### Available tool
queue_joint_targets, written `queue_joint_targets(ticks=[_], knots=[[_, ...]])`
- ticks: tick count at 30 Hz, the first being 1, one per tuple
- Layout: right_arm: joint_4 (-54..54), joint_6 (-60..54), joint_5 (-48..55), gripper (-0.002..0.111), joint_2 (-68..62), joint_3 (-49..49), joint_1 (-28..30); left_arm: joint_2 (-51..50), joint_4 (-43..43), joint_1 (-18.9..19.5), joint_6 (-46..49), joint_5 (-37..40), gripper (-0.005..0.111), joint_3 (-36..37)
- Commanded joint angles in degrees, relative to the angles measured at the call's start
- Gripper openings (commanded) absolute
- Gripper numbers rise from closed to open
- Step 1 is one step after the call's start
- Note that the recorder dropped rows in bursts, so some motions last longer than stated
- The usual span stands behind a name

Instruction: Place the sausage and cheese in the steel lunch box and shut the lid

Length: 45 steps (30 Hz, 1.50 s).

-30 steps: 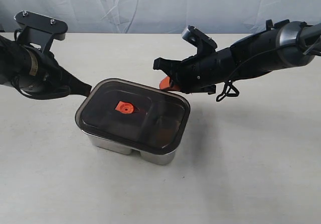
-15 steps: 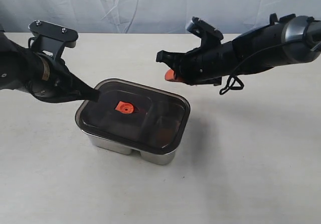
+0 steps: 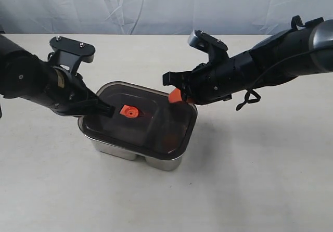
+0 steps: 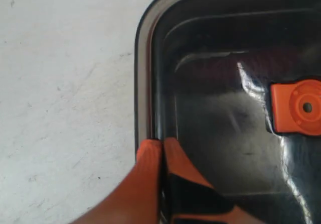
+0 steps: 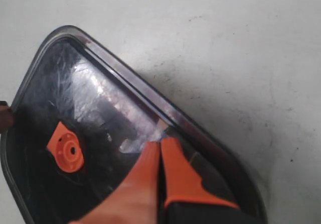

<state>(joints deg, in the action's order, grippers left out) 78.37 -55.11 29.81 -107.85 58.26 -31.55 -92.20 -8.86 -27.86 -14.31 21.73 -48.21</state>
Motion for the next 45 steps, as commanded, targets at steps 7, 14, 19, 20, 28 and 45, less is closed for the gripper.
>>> queue_joint_targets(ticks=[7, 14, 19, 20, 28, 45], knots=[[-0.6, -0.1, 0.2, -0.001, 0.0, -0.2, 0.1, -4.3, 3.2, 0.3, 2.6, -0.6, 0.000, 0.0], [-1.8, 1.8, 0.3, -0.001, -0.7, -0.2, 0.1, -4.7, 4.4, 0.3, 2.9, 0.7, 0.000, 0.0], [-2.1, 2.6, 1.9, -0.001, -3.3, -0.2, 0.1, -4.7, 4.4, 0.3, 2.9, 1.5, 0.000, 0.0], [-2.1, 2.7, 2.0, -0.001, -3.8, -0.2, 0.1, -4.7, 4.4, 0.3, 2.9, 1.7, 0.000, 0.0], [-2.1, 3.3, 2.0, -0.001, -4.4, -0.2, 0.1, -4.8, 4.9, 0.3, 2.9, 2.7, 0.000, 0.0], [-4.4, 4.6, 2.0, -0.001, -4.4, -0.2, 0.1, -6.9, 5.3, 0.3, 3.0, -6.3, 0.000, 0.0]])
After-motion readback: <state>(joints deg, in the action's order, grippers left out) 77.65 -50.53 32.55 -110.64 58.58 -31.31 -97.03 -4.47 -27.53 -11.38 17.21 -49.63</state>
